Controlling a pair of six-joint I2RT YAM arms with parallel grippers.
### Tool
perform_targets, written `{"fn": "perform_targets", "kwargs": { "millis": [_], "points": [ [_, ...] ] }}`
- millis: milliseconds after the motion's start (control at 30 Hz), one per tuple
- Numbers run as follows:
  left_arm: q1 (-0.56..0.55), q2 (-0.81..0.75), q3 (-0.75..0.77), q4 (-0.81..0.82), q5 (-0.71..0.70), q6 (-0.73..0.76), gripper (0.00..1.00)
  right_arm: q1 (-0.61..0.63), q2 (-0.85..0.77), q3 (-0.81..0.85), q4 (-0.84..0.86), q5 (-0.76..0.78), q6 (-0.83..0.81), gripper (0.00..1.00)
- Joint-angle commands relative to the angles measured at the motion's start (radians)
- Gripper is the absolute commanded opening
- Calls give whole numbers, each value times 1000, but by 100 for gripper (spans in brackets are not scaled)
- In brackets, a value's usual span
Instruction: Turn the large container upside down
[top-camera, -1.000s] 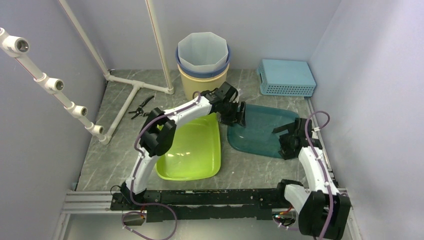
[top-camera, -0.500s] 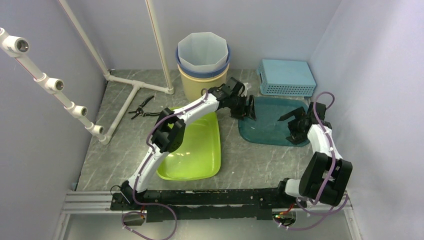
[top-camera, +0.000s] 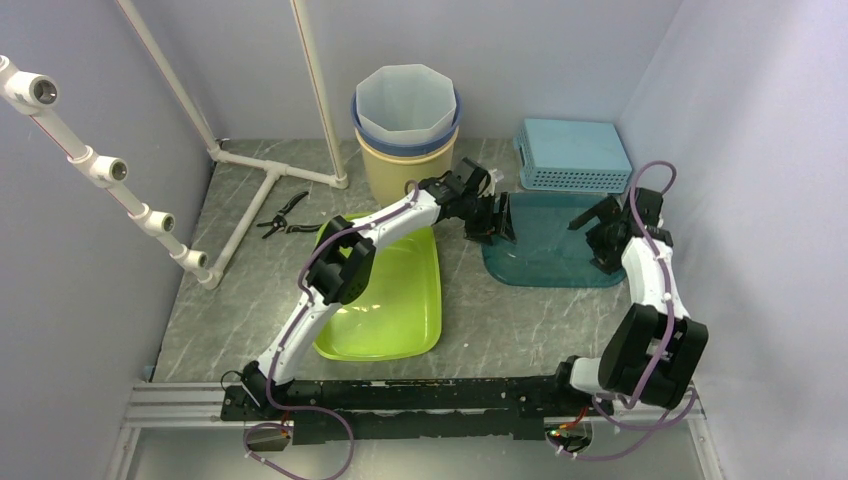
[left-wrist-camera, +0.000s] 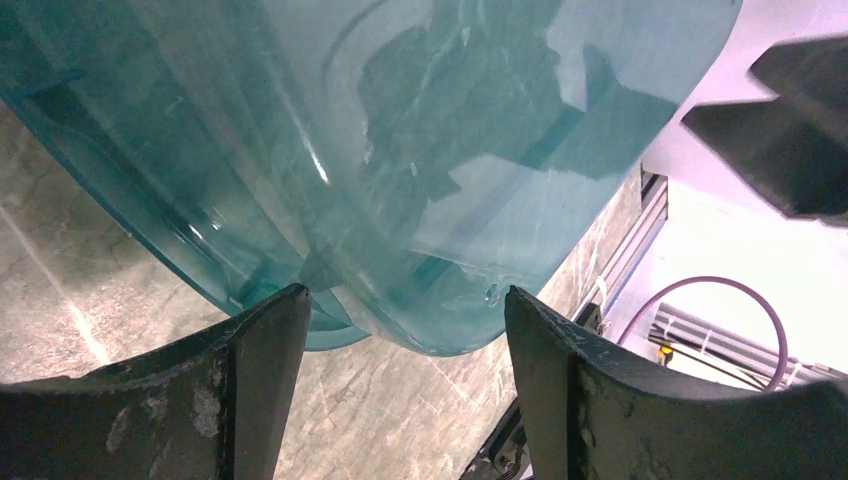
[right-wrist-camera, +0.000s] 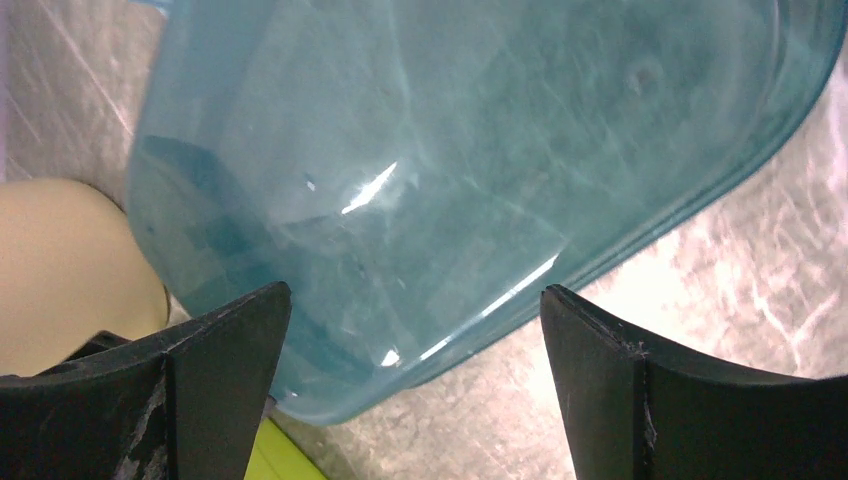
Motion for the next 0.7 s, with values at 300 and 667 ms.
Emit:
{"fn": "perform_targets", "kwargs": {
  "millis": [300,667],
  "points": [
    [-4,-25,-61,121,14,-69,75,23,-81,64,-66,71,-44,100],
    [-2,-10,-23,101,44,-44,75,32,-139,-97,16,83,40,100]
  ]
}}
